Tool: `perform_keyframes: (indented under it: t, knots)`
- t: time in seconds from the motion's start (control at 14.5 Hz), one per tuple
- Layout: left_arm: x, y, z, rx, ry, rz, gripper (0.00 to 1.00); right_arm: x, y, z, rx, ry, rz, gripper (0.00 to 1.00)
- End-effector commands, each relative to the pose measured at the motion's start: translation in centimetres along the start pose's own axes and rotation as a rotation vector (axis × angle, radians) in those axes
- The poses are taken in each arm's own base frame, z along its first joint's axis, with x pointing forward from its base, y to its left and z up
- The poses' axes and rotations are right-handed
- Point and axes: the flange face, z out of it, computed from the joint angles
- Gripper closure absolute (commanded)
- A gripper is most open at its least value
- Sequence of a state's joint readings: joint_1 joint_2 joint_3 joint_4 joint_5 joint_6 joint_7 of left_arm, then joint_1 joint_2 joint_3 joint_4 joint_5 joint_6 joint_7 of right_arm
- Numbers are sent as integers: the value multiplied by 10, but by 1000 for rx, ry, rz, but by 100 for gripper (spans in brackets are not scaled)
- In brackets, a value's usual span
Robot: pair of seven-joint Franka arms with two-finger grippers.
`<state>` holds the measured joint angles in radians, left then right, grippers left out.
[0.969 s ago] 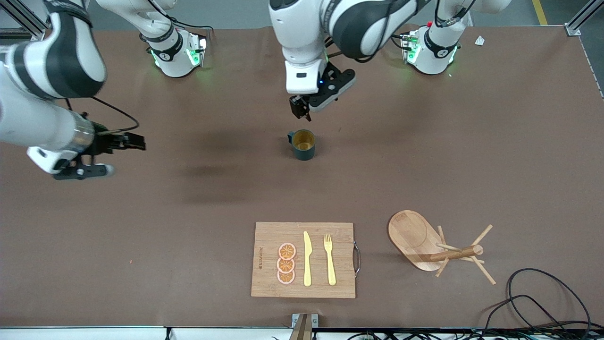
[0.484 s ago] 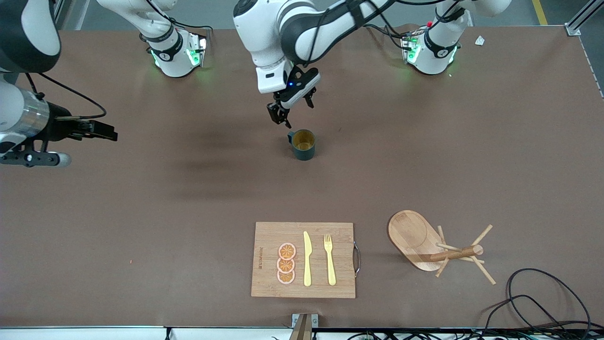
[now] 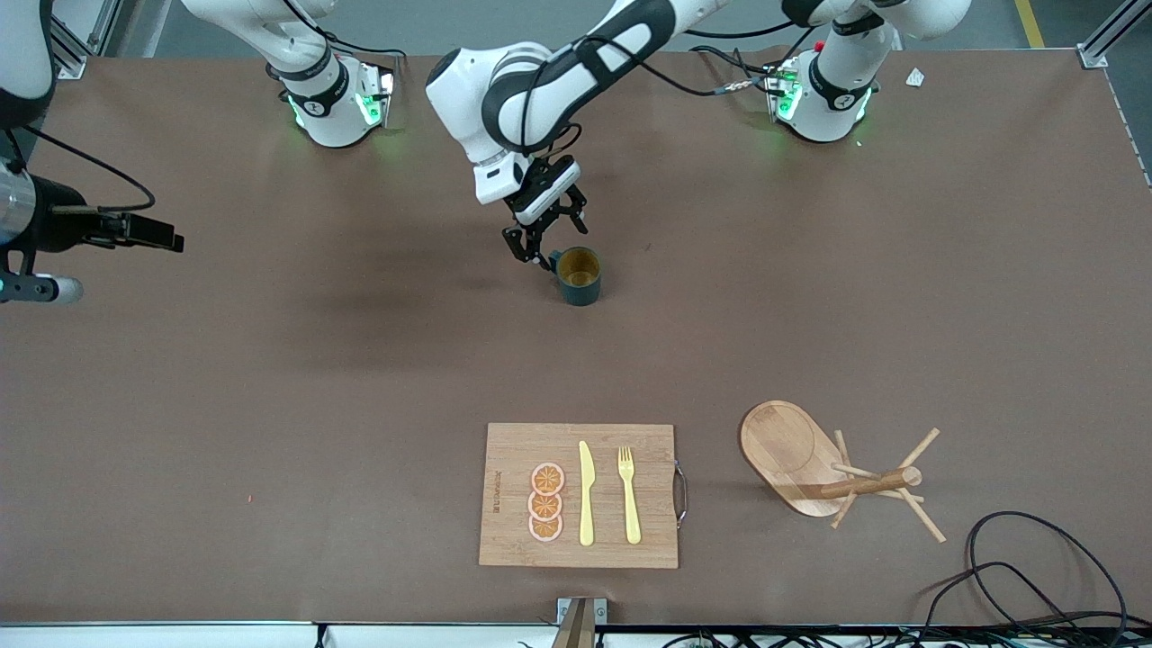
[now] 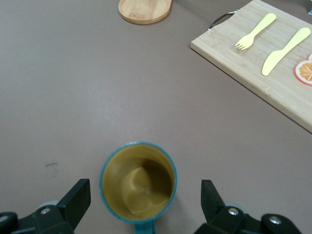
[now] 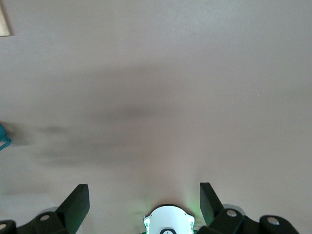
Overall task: Pass cup and hang on rack
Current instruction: 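Lower the left gripper onto the mug handle and close it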
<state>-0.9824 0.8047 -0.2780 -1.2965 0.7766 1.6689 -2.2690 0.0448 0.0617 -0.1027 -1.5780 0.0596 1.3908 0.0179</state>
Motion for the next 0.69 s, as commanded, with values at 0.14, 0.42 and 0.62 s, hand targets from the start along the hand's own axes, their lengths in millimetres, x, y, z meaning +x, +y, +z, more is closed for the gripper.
perform_keyframes:
  t: [0.14,0.42,0.62]
  knots:
    - [-17,13,6,-27,21,-2,0,-13,6,-29,-58,59,-16,0]
    - [-48,14,23,-27,59,12,1,-14,14,-53,-59,102,2,0]
    - [-61,13,37,-14,62,20,2,-18,16,-65,-59,106,8,0]
